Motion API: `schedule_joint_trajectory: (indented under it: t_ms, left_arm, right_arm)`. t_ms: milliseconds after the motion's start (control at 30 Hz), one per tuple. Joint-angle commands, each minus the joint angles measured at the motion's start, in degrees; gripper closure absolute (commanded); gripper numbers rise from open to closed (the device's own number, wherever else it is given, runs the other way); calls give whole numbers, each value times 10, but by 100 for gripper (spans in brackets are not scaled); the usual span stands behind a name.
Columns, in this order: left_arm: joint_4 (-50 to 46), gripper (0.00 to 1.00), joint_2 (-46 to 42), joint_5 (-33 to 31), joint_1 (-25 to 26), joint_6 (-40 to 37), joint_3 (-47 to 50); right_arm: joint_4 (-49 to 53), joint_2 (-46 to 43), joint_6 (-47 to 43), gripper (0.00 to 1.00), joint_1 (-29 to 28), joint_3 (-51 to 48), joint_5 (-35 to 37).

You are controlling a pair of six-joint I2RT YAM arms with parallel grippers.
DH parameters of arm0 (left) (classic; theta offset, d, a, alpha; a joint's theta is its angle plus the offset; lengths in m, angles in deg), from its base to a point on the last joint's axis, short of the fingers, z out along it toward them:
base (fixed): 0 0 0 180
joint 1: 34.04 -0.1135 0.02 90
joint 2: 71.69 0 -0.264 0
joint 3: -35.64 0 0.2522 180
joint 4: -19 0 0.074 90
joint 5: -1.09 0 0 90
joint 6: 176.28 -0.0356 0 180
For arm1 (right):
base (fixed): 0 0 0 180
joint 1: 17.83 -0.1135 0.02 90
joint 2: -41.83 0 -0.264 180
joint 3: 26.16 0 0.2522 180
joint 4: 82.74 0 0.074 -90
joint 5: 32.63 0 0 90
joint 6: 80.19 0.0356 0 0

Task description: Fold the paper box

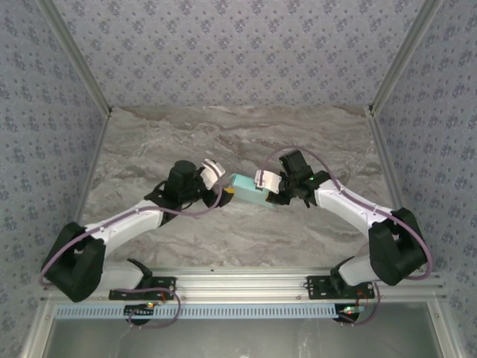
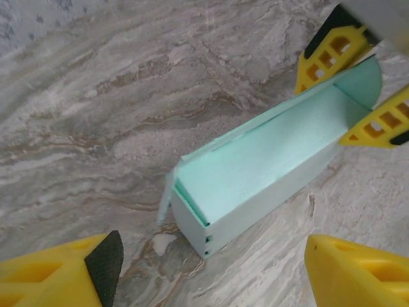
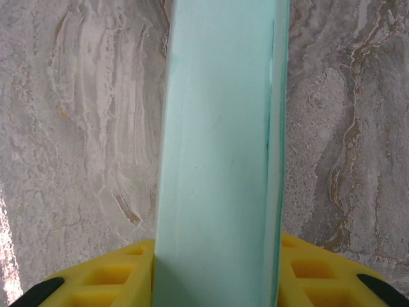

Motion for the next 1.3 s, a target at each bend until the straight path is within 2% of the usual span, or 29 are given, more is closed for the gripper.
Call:
schedule_joint_trajectory:
  t_ms: [0,133,233,400,533,800,967,1033,1267]
  left_arm:
    - [27,25,41,-64,0,69,-47]
    - [15,30,61,-92,2,66,-69]
    - [6,35,70,-90,2,39,-82]
    - [-22,53,81,-77,2,-2,-104]
    - [-52,60,97,-57,2,-17,-118]
    - [-41,57,104,-21,-15,-13,-102]
    - [8,40,90,1,-26,-8,-75]
    - [26,36,75,11,-34,-8,-59]
    - [33,38,46,57,-58,-44,-28]
  right_arm:
    - [4,-9,35,71,-4,-9,6]
    - [7,-12,40,71,-5,-9,-8]
    - [11,-11,39,71,-7,-9,-16]
    - [13,-10,39,71,-8,-8,-18]
    - [12,-6,50,71,-5,-7,-16]
    - [20,-3,56,71,0,-4,-25]
    - [27,2,52,71,2,-2,-17]
    - [28,3,52,71,3,-2,-18]
    - [32,4,48,71,2,3,-28]
